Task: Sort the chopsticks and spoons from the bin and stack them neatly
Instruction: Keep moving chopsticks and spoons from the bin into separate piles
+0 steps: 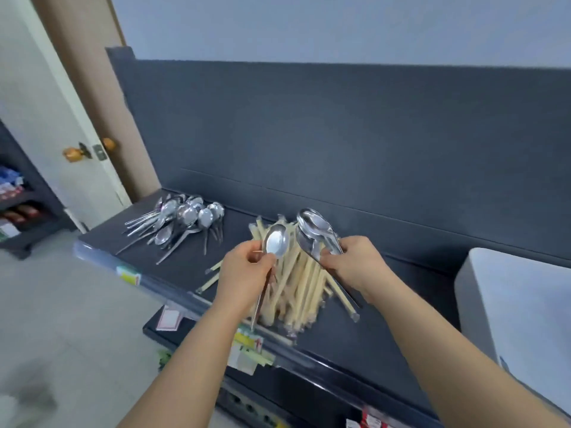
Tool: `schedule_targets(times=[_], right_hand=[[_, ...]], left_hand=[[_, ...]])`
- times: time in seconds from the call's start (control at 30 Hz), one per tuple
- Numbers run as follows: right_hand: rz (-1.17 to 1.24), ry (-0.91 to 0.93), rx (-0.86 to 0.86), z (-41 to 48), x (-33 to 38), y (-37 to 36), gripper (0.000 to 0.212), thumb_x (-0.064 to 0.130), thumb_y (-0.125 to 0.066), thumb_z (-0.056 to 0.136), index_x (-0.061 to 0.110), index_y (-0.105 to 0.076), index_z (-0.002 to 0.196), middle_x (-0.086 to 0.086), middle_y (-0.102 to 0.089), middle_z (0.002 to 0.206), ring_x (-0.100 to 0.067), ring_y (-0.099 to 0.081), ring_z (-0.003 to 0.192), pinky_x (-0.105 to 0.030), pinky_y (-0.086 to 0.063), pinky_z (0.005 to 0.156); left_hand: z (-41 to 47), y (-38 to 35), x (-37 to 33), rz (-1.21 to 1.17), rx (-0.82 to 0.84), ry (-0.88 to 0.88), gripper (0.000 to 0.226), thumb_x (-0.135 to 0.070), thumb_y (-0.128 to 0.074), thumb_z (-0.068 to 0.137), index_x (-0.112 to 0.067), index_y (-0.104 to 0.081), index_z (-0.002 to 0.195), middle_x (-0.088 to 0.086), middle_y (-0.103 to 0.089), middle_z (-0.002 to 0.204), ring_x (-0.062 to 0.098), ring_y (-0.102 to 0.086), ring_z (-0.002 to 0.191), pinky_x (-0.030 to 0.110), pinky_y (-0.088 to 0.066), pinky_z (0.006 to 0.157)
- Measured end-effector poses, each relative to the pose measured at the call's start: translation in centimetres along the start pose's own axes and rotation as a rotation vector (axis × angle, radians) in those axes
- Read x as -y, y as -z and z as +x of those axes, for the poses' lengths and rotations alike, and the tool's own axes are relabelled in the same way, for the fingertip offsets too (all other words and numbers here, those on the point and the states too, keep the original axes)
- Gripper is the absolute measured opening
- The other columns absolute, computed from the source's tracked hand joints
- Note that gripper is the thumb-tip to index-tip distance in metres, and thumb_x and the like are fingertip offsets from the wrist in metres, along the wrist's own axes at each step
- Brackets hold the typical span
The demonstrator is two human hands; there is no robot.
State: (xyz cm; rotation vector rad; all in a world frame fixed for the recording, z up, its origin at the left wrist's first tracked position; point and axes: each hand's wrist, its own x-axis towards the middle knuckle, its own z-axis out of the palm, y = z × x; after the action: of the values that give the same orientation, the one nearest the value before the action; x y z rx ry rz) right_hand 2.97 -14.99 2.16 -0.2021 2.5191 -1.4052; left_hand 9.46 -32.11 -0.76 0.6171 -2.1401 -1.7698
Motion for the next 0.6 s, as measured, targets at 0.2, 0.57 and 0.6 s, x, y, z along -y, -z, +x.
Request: schedule_targets(times=[0.2, 0.57, 0.6], right_hand=[[0.014, -0.053, 0.074, 2.5, 5.6, -12.2, 0.013, 0.014, -0.065, 0.084, 0.001, -0.063, 0.083, -0.007, -0.05, 0.063, -0.019, -0.043, 0.053, -0.024, -0.032, 0.05], [0.007, -0.087, 0.033, 10.6, 9.7, -24.5, 0.03, 0.009, -0.059, 0.083, 0.012, -0.043, 0.058, 0.0, -0.037, 0.047, -0.014, -0.032, 0.039, -0.017, -0.023, 0.033], [0.008, -0.089, 0.027, 11.5, 9.8, -25.1, 0.032, 0.009, -0.059, 0.084, 0.013, -0.041, 0.058, 0.001, -0.037, 0.046, -0.014, -0.032, 0.039, -0.018, -0.024, 0.036]], left_hand=[[3.9, 12.6, 2.6, 0.141, -0.1, 0.037, 0.012, -0.013, -0.058, 0.091, -0.005, -0.064, 0.083, 0.003, -0.061, 0.063, 0.01, -0.055, 0.046, 0.025, -0.049, 0.049], [15.0, 22.5, 8.0, 0.316, -0.192, 0.129, 0.02, -0.017, -0.059, 0.086, -0.004, -0.064, 0.072, 0.011, -0.069, 0.068, 0.028, -0.062, 0.06, 0.038, -0.054, 0.066], [16.2, 22.7, 8.4, 0.339, -0.19, 0.125, 0.019, -0.016, -0.06, 0.086, -0.003, -0.063, 0.072, 0.013, -0.069, 0.07, 0.029, -0.062, 0.062, 0.038, -0.053, 0.066]])
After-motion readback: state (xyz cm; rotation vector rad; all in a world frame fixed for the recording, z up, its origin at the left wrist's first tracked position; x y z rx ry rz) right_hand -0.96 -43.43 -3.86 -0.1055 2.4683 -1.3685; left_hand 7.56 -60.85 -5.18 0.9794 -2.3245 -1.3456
